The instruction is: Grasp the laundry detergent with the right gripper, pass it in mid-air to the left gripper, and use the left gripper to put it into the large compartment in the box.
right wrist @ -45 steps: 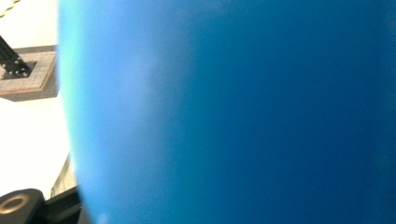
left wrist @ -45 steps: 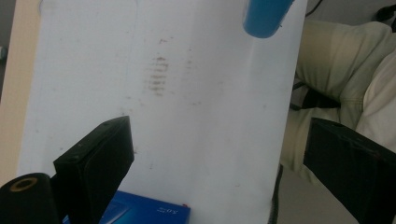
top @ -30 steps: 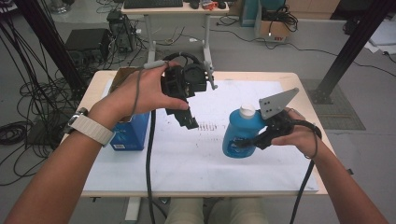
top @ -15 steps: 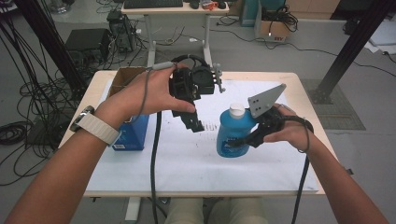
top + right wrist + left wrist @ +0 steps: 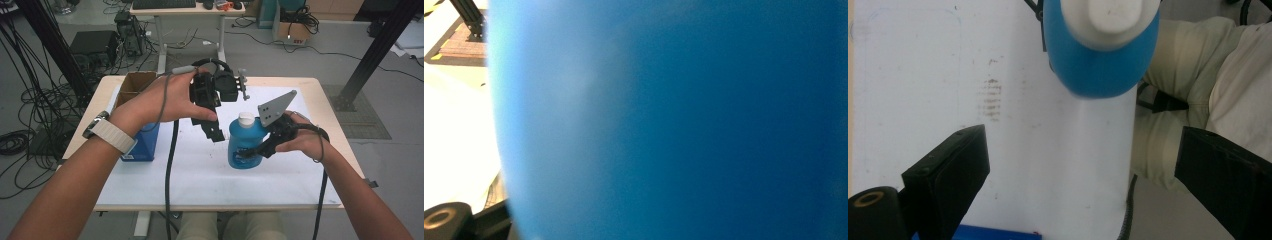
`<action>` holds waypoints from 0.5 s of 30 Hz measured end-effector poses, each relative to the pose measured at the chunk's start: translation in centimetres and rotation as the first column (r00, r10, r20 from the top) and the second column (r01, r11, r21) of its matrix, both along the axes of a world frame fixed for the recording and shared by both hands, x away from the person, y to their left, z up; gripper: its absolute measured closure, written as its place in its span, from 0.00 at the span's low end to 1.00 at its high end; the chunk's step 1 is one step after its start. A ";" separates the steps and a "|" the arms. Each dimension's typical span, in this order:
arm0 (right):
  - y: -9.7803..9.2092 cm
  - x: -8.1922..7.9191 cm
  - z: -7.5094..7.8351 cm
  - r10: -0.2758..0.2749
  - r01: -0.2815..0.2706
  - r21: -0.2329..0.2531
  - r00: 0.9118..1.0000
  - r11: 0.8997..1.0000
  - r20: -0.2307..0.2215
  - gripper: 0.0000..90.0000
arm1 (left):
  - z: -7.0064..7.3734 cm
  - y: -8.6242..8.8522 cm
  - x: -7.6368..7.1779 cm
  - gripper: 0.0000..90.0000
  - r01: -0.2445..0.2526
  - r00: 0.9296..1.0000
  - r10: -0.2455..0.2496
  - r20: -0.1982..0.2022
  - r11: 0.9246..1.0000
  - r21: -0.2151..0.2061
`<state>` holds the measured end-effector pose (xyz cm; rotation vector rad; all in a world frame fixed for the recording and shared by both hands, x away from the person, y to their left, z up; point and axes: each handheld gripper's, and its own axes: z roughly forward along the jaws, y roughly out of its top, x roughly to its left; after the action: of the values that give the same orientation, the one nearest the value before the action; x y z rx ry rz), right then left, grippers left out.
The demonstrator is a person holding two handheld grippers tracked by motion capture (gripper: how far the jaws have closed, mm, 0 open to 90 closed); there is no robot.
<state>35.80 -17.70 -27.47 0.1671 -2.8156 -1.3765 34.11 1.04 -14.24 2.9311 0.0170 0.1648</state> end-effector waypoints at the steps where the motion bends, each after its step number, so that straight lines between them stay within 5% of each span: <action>1: 0.0 0.0 0.0 0.000 0.000 0.000 1.000 1.000 0.000 0.48 | 0.0 0.0 0.0 0.08 0.000 1.000 0.000 0.000 1.000 0.000; 4: 0.2 -0.3 0.1 -0.046 0.046 -0.003 0.998 0.999 -0.046 0.48 | 0.0 -0.3 0.0 0.08 0.003 1.000 -0.003 -0.002 1.000 -0.012; 15: 0.9 -0.1 0.0 -0.039 0.038 -0.021 0.998 0.999 -0.046 0.48 | -0.4 -1.4 0.0 0.06 0.017 1.000 -0.017 -0.002 1.000 -0.021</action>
<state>35.68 -16.77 -27.46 0.0805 -2.8079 -1.3399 34.08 -0.36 -14.61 2.9093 -0.0051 0.1572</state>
